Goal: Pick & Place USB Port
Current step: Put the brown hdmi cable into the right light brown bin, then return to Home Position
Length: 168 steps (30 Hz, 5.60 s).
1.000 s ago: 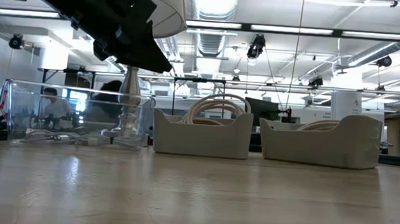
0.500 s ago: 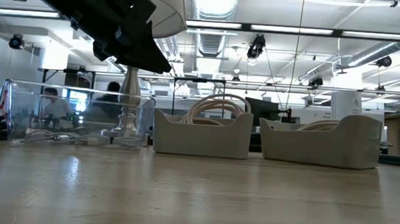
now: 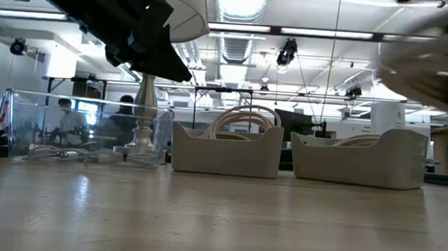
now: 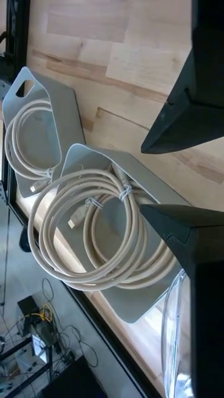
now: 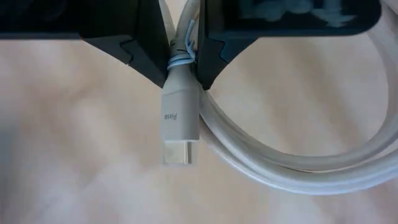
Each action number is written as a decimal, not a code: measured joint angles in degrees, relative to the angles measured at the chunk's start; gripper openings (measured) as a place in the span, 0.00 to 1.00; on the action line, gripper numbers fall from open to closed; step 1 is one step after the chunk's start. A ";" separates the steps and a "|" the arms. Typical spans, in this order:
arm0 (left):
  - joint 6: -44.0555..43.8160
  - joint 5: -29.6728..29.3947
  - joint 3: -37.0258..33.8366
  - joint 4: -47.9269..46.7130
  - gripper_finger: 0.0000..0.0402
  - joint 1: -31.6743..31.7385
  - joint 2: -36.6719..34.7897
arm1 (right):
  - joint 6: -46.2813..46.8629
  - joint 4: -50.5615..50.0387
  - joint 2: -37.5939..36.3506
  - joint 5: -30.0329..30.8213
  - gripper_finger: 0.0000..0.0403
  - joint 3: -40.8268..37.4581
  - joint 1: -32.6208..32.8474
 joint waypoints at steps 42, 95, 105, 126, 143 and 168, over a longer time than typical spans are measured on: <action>-0.33 0.00 -0.02 -0.02 0.36 0.00 0.02 | -0.89 -24.79 -0.22 15.77 0.23 -7.10 -42.95; 23.33 19.32 -24.17 -5.10 0.36 -2.64 -53.20 | -65.25 47.73 -50.03 0.75 0.17 -39.84 -25.62; 27.55 19.28 -33.83 0.60 0.36 -2.56 -70.73 | -70.64 60.89 -71.62 0.87 0.18 -55.63 -25.82; 28.03 20.53 -39.25 -5.04 0.36 -2.32 -80.98 | -73.89 52.52 -95.65 1.74 0.16 -66.07 -25.80; 30.34 27.97 -40.50 -3.96 0.36 -2.29 -78.98 | -80.67 52.25 -94.13 2.41 0.16 -66.15 -25.73; 28.98 27.80 -40.52 -4.00 0.36 -2.29 -78.86 | -77.98 52.26 -93.91 2.36 0.16 -66.15 -25.75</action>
